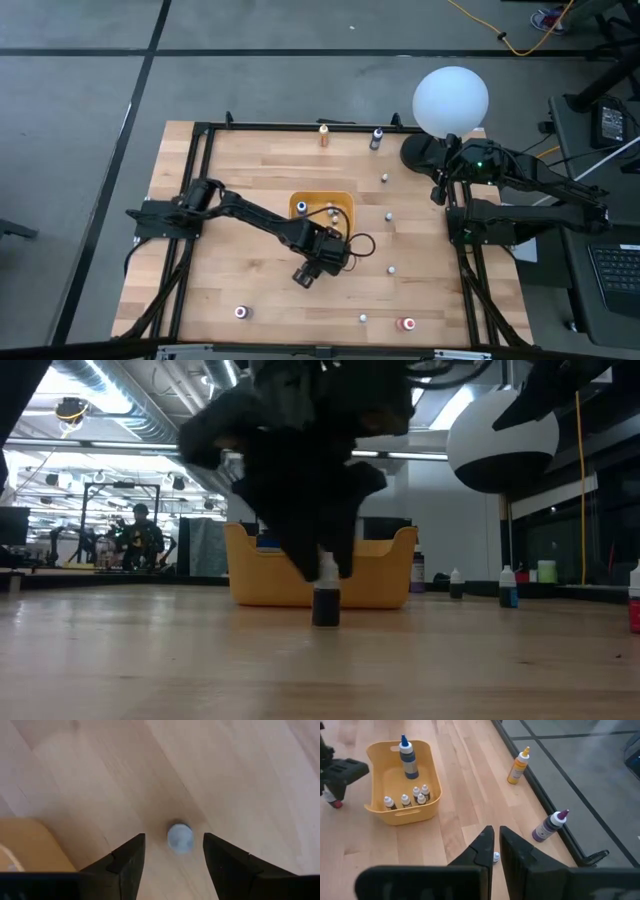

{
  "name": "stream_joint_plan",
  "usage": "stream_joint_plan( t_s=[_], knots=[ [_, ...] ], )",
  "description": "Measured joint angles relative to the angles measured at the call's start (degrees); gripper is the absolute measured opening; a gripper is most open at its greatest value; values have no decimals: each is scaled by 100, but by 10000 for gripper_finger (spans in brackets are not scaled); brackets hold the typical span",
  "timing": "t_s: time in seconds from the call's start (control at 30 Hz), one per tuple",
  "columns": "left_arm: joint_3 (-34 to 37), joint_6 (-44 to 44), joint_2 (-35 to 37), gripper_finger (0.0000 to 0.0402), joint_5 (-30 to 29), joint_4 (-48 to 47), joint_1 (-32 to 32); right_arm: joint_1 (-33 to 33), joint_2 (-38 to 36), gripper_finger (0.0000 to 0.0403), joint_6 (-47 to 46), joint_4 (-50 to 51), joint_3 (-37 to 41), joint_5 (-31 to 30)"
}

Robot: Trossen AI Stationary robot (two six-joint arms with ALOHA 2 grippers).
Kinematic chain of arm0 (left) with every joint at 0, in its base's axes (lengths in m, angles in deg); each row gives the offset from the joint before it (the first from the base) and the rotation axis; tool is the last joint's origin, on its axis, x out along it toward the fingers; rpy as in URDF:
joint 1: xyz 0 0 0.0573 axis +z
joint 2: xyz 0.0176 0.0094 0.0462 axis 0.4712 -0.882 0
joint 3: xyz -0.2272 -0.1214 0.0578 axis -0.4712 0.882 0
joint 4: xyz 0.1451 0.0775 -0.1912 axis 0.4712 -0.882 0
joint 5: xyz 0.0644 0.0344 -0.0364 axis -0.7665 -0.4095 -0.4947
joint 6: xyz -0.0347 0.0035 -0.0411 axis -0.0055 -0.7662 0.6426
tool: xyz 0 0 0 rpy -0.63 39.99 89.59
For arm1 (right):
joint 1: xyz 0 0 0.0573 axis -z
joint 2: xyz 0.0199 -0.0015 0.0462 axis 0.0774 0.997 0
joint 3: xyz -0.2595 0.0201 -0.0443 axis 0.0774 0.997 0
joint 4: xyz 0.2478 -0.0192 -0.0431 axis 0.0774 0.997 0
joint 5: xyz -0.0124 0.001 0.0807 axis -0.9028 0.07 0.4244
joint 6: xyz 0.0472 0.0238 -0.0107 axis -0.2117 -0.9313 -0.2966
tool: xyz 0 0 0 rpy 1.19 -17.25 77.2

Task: Pick & Place food coloring
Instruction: Put the red food coloring bottle into the yellow bin

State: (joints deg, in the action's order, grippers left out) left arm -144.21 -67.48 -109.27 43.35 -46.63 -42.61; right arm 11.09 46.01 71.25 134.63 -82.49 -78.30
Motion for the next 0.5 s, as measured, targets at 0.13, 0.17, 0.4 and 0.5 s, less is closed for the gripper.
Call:
stream_joint_plan(
  t_s=[0.13,0.17,0.4,0.5],
  knots=[
    [2,42,-41,192,15,30,0,0,0,34,-2,0,0,-2],
    [0,40,-40,190,15,78,0,0,0,34,-6,0,0,-1],
    [0,74,-37,167,62,41,0,0,0,34,-11,0,0,-2],
    [0,106,-37,150,63,42,0,0,1,34,-12,0,1,-1]
  ],
)
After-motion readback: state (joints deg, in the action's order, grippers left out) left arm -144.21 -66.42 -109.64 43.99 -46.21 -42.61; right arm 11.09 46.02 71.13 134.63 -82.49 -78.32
